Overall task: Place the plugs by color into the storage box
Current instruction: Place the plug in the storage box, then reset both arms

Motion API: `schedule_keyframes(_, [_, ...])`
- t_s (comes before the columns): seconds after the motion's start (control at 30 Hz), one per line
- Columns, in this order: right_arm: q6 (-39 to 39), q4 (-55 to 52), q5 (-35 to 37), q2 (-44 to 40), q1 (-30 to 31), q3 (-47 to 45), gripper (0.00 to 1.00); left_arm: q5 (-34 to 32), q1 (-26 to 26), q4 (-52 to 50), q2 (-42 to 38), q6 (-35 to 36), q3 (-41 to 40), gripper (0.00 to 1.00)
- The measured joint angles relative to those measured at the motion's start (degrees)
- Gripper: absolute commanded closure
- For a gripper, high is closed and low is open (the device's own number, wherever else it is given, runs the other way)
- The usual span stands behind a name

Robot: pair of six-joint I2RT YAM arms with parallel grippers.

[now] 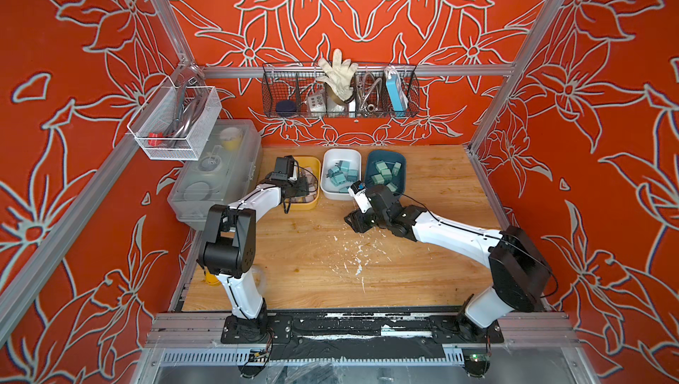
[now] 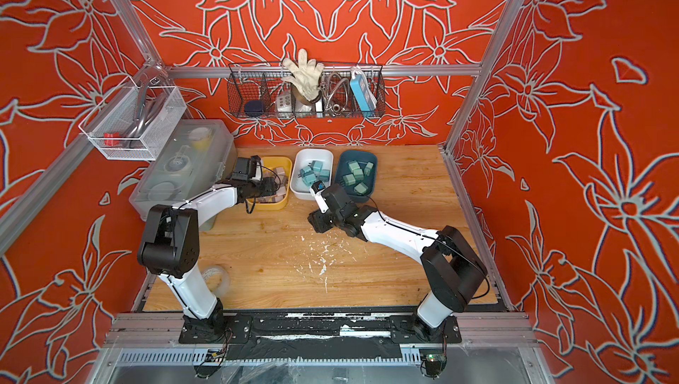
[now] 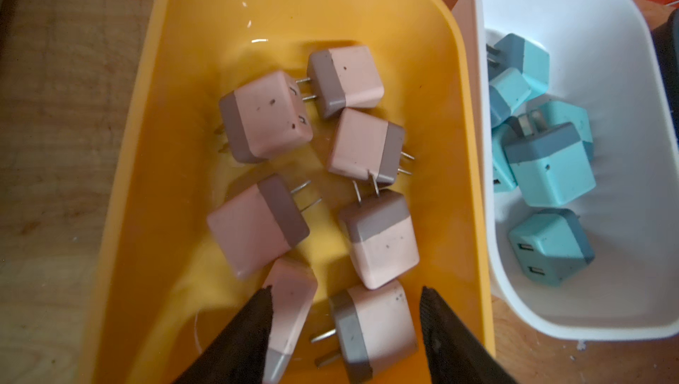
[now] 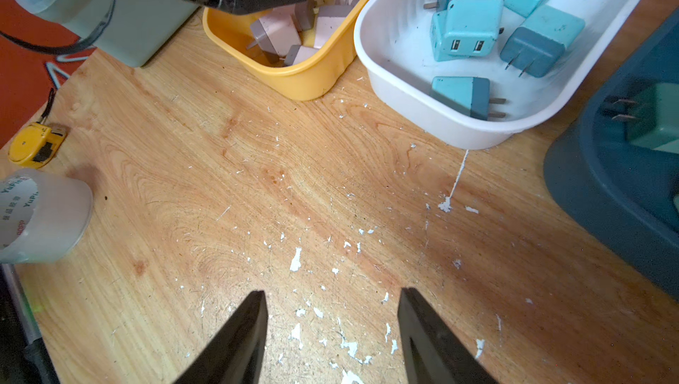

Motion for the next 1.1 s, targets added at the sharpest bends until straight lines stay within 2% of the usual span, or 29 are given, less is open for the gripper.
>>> schedule_keyframes(0.13, [0.11,-0.48,0.11,-2.67,0.0,-0.66,0.38,-0.13,-0.02,1.05,-5.79,-0.02,-5.22,0.35])
schedule_keyframes(0.3, [-1.22,-3.26,4.48,-9.88,0.0,-2.95,0.36,-0.02,-0.02,4.24,-14.4,0.04,-12.9,0.35])
schedule_keyframes(0.5, [-6.91,-7.61,18.32,-20.83,-0.2,-8.57,0.33,0.15,-0.02,7.06,-20.92,1.97,-21.11,0.36])
schedule_keyframes(0.6, [-11.32,-4.87,26.84,-27.34,-1.77,-16.09,0.29,0.33,-0.02,9.49,-24.37,4.04,-25.64,0.36])
schedule_keyframes(0.73, [-15.85,0.52,34.47,-33.14,-7.85,-26.53,0.29,0.26,-0.02,14.86,-29.55,7.76,-32.02,0.36])
schedule_keyframes(0.87, [-19.47,7.19,37.79,-35.91,-15.65,-33.24,0.29,-1.49,-0.02,21.9,-33.0,12.31,-37.64,0.35])
schedule_keyframes(1.0, [-22.51,21.22,37.07,-35.5,-21.9,-40.28,0.3,-3.06,0.5,26.49,-31.21,15.69,-39.63,0.36])
schedule_keyframes(1.1, [-23.93,31.15,34.67,-30.01,-27.47,-43.78,0.3,-2.47,2.8,27.23,-27.36,15.82,-37.94,0.38])
